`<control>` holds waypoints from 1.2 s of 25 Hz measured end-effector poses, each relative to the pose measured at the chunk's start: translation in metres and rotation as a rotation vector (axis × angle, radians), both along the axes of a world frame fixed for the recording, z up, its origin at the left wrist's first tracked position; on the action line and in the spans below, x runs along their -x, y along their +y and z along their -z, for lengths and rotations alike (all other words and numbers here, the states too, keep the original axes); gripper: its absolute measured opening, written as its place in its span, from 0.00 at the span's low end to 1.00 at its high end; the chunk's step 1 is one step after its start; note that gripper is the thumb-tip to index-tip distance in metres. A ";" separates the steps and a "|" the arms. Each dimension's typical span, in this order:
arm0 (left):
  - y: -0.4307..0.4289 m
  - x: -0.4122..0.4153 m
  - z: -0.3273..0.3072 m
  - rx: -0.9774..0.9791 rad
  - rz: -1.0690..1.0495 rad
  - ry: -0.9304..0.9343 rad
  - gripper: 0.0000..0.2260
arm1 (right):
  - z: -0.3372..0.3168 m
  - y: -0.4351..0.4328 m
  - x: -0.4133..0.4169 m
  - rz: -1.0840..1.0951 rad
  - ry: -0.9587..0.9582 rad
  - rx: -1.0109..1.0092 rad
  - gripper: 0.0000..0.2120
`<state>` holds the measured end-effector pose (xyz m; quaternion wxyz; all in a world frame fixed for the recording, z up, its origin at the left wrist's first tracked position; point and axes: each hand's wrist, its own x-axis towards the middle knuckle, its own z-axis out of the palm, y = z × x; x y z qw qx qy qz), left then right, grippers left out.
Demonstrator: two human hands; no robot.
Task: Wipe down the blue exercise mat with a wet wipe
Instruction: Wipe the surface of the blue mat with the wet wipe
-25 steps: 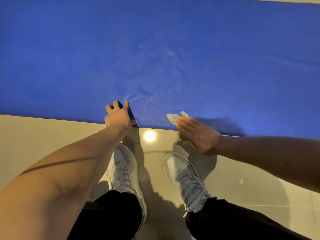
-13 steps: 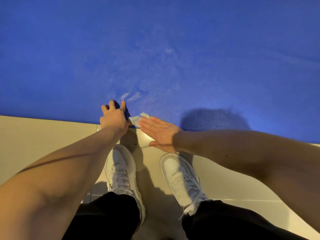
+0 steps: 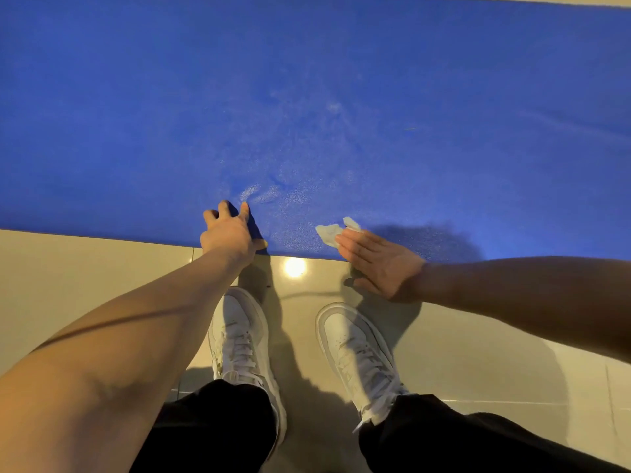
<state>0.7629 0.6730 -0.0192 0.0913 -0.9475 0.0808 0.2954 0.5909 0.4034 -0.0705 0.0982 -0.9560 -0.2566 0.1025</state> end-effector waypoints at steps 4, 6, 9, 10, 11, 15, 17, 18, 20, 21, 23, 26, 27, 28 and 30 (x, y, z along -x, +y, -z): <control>-0.002 -0.009 -0.007 0.038 -0.025 0.003 0.35 | 0.003 0.073 -0.034 0.077 0.000 -0.072 0.34; -0.002 -0.014 -0.007 0.085 -0.035 -0.064 0.32 | 0.001 0.097 -0.052 0.141 0.039 0.028 0.34; -0.001 -0.022 0.001 0.151 -0.074 -0.067 0.37 | -0.010 0.089 -0.062 0.211 0.005 -0.012 0.35; -0.001 -0.024 0.003 0.160 -0.099 -0.031 0.40 | -0.011 0.076 -0.062 0.294 -0.036 -0.084 0.36; -0.002 -0.026 0.004 0.157 -0.122 0.004 0.43 | -0.010 0.060 -0.060 0.415 -0.048 -0.131 0.37; -0.002 -0.030 0.004 0.115 -0.114 0.025 0.45 | 0.005 0.013 -0.054 0.777 0.042 0.174 0.37; -0.002 -0.029 0.004 0.116 -0.107 0.023 0.45 | 0.000 0.034 -0.062 0.787 0.065 0.285 0.41; -0.003 -0.029 0.004 0.115 -0.104 0.023 0.45 | -0.004 0.052 -0.065 0.733 0.035 0.267 0.43; -0.004 -0.031 0.001 0.101 -0.099 0.022 0.43 | -0.010 0.094 -0.068 0.538 -0.027 0.156 0.44; -0.005 -0.032 -0.001 0.080 -0.092 0.022 0.42 | -0.010 0.113 -0.070 0.434 -0.030 0.127 0.42; -0.008 -0.035 -0.005 0.024 -0.079 0.026 0.41 | -0.005 0.126 -0.076 0.325 0.018 0.098 0.38; -0.010 -0.038 -0.006 0.004 -0.079 0.040 0.41 | 0.000 0.094 -0.081 0.360 -0.075 -0.093 0.35; -0.010 -0.038 -0.007 0.009 -0.083 0.048 0.41 | 0.002 0.077 -0.083 0.415 -0.090 -0.112 0.36; -0.011 -0.039 -0.007 0.012 -0.086 0.056 0.41 | 0.004 0.061 -0.085 0.474 -0.088 -0.083 0.35; -0.013 -0.041 -0.009 0.011 -0.082 0.068 0.41 | 0.004 0.045 -0.089 0.568 -0.060 0.025 0.32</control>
